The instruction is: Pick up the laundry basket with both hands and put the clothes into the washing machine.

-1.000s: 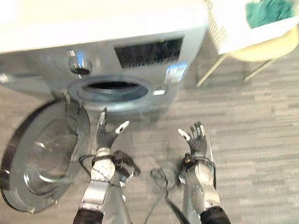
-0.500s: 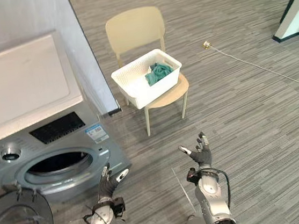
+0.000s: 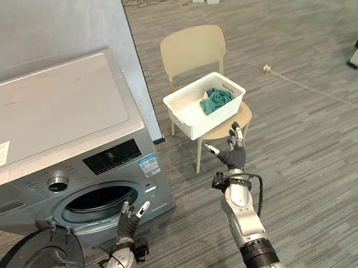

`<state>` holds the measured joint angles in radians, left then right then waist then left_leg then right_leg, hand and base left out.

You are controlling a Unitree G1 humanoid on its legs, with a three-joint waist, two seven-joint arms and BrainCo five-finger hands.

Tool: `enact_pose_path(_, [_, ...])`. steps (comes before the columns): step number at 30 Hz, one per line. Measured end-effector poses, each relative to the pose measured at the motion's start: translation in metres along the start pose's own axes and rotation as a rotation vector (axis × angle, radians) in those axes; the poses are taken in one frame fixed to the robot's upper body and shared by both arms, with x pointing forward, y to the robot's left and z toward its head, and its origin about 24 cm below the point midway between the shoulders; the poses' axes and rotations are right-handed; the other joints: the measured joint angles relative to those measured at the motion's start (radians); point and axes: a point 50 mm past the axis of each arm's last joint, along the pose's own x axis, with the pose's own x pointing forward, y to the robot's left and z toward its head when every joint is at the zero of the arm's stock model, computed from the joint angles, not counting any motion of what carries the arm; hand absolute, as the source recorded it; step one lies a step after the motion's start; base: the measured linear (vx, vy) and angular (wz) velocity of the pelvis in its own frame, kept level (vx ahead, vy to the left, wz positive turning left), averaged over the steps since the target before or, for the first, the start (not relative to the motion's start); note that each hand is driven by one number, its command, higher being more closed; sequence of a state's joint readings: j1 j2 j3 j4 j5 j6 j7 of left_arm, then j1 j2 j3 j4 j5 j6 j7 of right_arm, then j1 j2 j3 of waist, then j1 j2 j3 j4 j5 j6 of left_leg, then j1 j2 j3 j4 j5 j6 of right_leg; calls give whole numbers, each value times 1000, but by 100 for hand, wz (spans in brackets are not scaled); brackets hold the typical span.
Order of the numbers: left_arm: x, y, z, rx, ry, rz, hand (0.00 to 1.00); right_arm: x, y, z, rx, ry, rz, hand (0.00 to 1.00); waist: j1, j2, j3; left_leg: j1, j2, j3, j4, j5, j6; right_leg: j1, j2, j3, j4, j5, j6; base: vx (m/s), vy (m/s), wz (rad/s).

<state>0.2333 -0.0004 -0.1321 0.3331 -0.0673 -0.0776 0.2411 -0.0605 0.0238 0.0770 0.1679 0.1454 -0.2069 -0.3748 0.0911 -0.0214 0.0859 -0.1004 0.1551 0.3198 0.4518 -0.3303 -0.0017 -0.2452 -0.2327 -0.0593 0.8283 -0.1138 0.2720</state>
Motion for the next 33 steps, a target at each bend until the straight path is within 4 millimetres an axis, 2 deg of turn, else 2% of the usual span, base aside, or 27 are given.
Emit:
enact_pose_path(1, [0,5,-3,40,13,-6,0,-7,-2,-4,15,22,-21,0,-10,-29,-8,26,-38,-34,-20,4,6,-4,-27,6,67,65,-8,169,37,90])
enact_pose_path(2, [-1,5,-3,49,15,-12,0,-8,-6,-4,2,22,-37,0,-15,-35,-11,41,-49,-50,-35,4,7,-10,-37,5,98,106,-9,178,45,92])
enact_pose_path(3, [-2,4,-4,59,14,-14,0,-9,-11,-4,-32,16,-46,0,-22,-37,-13,69,-67,-84,-67,14,17,-41,-56,4,157,224,-10,269,46,81])
enact_pose_path(5, [-1,2,0,74,-5,-20,0,-12,-19,-3,-80,3,-61,0,-26,-16,-20,77,-67,-135,-85,16,20,-76,-60,-5,165,78,-49,246,22,79])
enact_pose_path(6, [1,2,3,75,-17,-21,0,-14,-24,-2,-101,-6,-74,0,-25,-6,-14,75,-69,-165,-92,26,4,-81,-53,-22,67,-7,-95,188,-13,62])
enact_pose_path(7, [1,2,3,76,-18,-22,0,-15,-26,-2,-104,-5,-83,0,-25,-1,-15,76,-70,-180,-98,27,2,-83,-43,-18,-5,-33,-105,238,-44,73])
enact_pose_path(9, [1,0,3,82,-15,-30,0,-13,-40,-2,-118,5,-142,0,-28,19,-16,81,-70,-239,-118,28,-8,-92,-9,43,-310,-35,-108,298,-111,79])
enact_pose_path(11, [3,-3,5,87,-22,-39,0,-13,-55,3,-123,-8,-216,0,-36,32,-9,109,-58,-283,-134,20,-39,-90,-7,97,-481,1,-116,336,-234,85])
enact_pose_path(13, [0,0,1,107,-12,-33,0,-17,-61,6,-123,-16,-253,0,-38,37,-7,164,-30,-291,-135,-11,-94,-83,-5,96,-530,80,-149,363,-333,60])
enact_pose_path(14, [-2,6,-4,127,1,-24,0,-21,-60,5,-118,-10,-255,0,-48,14,-16,201,-21,-292,-145,-32,-130,-81,-10,85,-514,174,-184,365,-426,31])
enact_pose_path(15, [-4,5,-15,121,55,-10,0,-20,-64,6,-139,-13,-254,0,-48,54,-25,239,44,-291,-162,-57,-170,-89,37,58,-431,109,-106,366,-422,20])
enact_pose_path(16, [-8,4,-22,104,90,4,0,-19,-66,7,-147,-16,-253,0,-50,84,-41,244,84,-284,-162,-53,-185,-93,70,41,-419,78,-123,446,-463,-9])
enact_pose_path(17, [-12,6,-31,83,132,34,0,-18,-67,8,-148,-19,-260,0,-48,113,-55,243,143,-275,-146,-21,-225,-102,125,22,-391,46,-156,385,-368,-21])
enact_pose_path(18, [-16,12,-37,57,160,77,0,-17,-69,9,-149,-26,-276,0,-49,121,-58,213,181,-281,-85,26,-222,-103,163,2,-380,30,-183,456,-488,-22])
enact_pose_path(19, [-17,16,-39,38,172,98,0,-17,-69,10,-146,-28,-286,0,-48,117,-56,186,196,-284,-37,51,-201,-99,178,-2,-381,21,-197,277,-365,-14])
enact_pose_path(20, [-18,22,-42,20,189,127,0,-17,-71,10,-141,-28,-301,0,-48,111,-52,137,217,-290,57,101,-150,-85,201,-17,-388,11,-217,399,-527,-3])
enact_pose_path(21, [-22,32,-48,-18,219,171,0,-18,-72,10,-133,-27,-320,0,-48,105,-30,63,252,-291,221,227,-14,-25,233,-28,-410,-3,-245,310,-390,1])
enact_pose_path(22, [-26,38,-53,-19,244,188,0,-19,-73,11,-129,-32,-330,0,-48,107,-17,20,279,-290,318,345,67,22,243,-34,-431,-14,-264,292,-352,5])
enact_pose_path(23, [-30,41,-57,-20,258,195,0,-21,-74,13,-124,-38,-338,0,-46,97,-6,-13,296,-287,398,364,81,48,248,-40,-441,-21,-276,238,-250,12])
enact_pose_path(24, [-35,39,-62,-24,281,185,0,-23,-78,17,-118,-57,-368,0,-42,100,-2,-97,320,-246,577,316,86,96,251,-50,-458,-34,-296,221,-245,12])
enact_pose_path(26, [-40,33,-67,-31,308,170,0,-23,-80,19,-112,-67,-386,0,-42,98,0,-147,314,-158,638,269,100,134,245,-51,-486,-35,-300,222,-216,13])
enact_pose_path(27, [-44,28,-70,-36,322,155,0,-25,-82,18,-111,-58,-398,0,-43,96,1,-168,278,-100,594,219,65,158,236,-59,-507,-36,-301,201,-130,18])
enact_pose_path(28, [-44,26,-71,-36,324,151,0,-26,-83,17,-113,-54,-399,0,-43,95,3,-170,251,-91,554,202,56,165,230,-62,-513,-37,-302,144,-56,21])
enact_pose_path(29, [-44,25,-71,-41,324,149,0,-28,-84,15,-119,-44,-402,0,-42,94,6,-167,207,-88,477,182,33,172,221,-67,-521,-37,-301,116,12,21])
enact_pose_path(31, [-43,23,-68,-41,313,147,0,-33,-89,6,-139,-5,-404,0,-49,96,8,-113,105,-66,154,165,-4,171,197,-81,-528,-37,-296,87,81,24])
enact_pose_path(32, [-43,23,-67,-38,307,146,0,-33,-89,3,-144,13,-402,0,-49,93,9,-78,90,-68,90,153,-24,170,191,-79,-530,-36,-288,59,114,21])
enact_pose_path(33, [-39,22,-63,-38,289,141,0,-35,-92,-1,-140,32,-405,0,-52,99,4,-25,54,-75,-41,134,-62,162,181,-81,-542,-32,-264,23,102,18])
